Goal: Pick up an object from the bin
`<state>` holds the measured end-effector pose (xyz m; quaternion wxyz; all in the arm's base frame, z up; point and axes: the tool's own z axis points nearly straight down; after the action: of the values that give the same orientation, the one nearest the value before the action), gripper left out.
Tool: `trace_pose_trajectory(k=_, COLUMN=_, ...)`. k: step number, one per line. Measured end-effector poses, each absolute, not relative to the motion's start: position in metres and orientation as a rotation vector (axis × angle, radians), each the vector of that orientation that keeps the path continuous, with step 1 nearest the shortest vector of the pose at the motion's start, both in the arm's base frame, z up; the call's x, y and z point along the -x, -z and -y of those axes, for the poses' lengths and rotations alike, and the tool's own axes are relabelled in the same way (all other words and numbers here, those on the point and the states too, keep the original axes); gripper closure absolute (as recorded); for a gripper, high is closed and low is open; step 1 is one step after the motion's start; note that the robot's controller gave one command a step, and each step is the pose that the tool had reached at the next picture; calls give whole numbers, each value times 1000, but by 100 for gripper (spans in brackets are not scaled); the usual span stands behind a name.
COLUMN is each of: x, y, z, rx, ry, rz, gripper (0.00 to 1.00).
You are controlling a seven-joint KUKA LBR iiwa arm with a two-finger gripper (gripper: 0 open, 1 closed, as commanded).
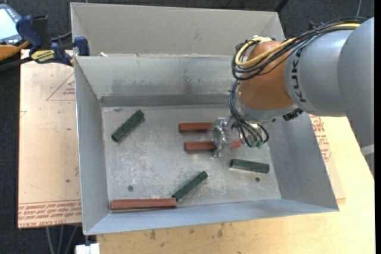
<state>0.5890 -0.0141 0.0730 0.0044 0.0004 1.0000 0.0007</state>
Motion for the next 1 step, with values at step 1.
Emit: trace_pose_trajectory(k=1, x=-581, y=-150, z=-77, rx=-7, ry=-11, rz=-3132, gripper=100)
